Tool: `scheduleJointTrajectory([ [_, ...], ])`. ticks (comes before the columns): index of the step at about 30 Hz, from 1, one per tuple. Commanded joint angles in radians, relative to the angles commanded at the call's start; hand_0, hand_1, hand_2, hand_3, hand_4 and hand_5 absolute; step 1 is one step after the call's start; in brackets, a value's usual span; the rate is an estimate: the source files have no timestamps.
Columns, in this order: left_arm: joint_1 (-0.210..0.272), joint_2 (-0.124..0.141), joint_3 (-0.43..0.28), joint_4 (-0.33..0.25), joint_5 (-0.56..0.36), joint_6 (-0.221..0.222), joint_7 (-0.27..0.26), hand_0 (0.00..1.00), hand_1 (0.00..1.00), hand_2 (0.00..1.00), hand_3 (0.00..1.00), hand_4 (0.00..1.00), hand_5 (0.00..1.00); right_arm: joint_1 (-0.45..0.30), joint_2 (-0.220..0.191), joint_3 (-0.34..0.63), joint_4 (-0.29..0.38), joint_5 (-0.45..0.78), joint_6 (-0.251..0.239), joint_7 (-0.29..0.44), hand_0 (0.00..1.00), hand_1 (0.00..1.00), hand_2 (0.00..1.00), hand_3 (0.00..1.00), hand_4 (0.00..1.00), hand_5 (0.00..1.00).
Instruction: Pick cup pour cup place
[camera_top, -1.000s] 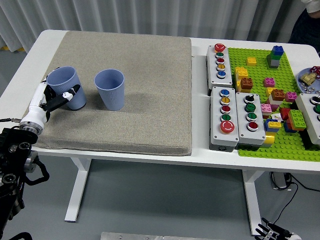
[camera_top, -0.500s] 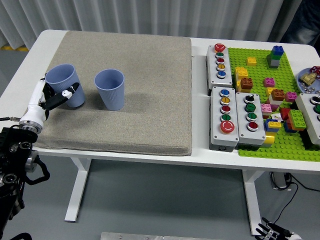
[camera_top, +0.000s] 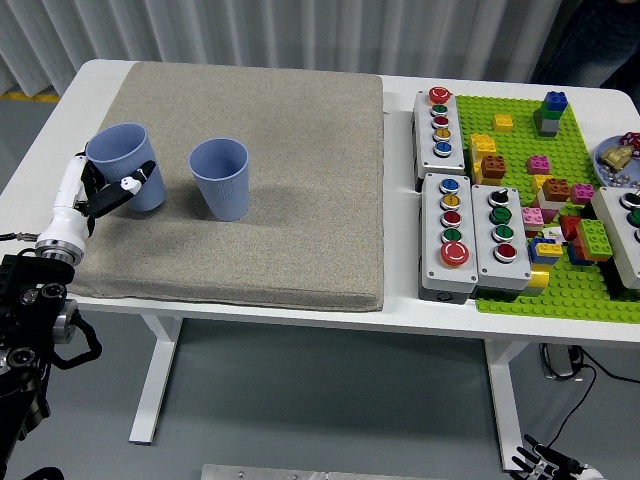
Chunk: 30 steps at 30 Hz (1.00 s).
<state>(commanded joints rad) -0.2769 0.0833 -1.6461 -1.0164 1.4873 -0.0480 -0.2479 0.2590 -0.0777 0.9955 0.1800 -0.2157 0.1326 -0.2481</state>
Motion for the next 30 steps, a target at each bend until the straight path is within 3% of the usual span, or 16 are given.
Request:
scheduleJointTrajectory([
  [4, 0.003, 0.001, 0.009, -0.012, 0.021, 0.032, -0.012, 0.469, 0.572, 0.763, 0.806, 0.495, 0.002, -0.001, 0.0, -0.001, 0.0, 0.0, -0.001, 0.0, 0.764, 0.693, 0.727, 0.618, 0.237, 0.148],
  [5, 0.003, 0.001, 0.01, -0.013, 0.025, 0.039, -0.015, 0.455, 0.547, 0.73, 0.733, 0.469, 0.002, -0.001, 0.001, -0.001, 0.0, -0.001, -0.001, 0.0, 0.765, 0.694, 0.727, 0.618, 0.238, 0.149],
  [12, 0.009, 0.006, 0.014, -0.029, 0.056, 0.091, -0.041, 0.458, 0.542, 0.719, 0.714, 0.453, 0.002, -0.001, 0.001, -0.004, 0.0, 0.002, -0.002, 0.001, 0.765, 0.694, 0.726, 0.618, 0.238, 0.149],
  [30, 0.031, 0.019, 0.067, -0.097, 0.157, 0.162, -0.056, 0.442, 0.533, 0.702, 0.69, 0.43, 0.002, -0.005, 0.001, -0.006, 0.0, 0.0, -0.004, 0.003, 0.765, 0.693, 0.727, 0.618, 0.237, 0.147],
])
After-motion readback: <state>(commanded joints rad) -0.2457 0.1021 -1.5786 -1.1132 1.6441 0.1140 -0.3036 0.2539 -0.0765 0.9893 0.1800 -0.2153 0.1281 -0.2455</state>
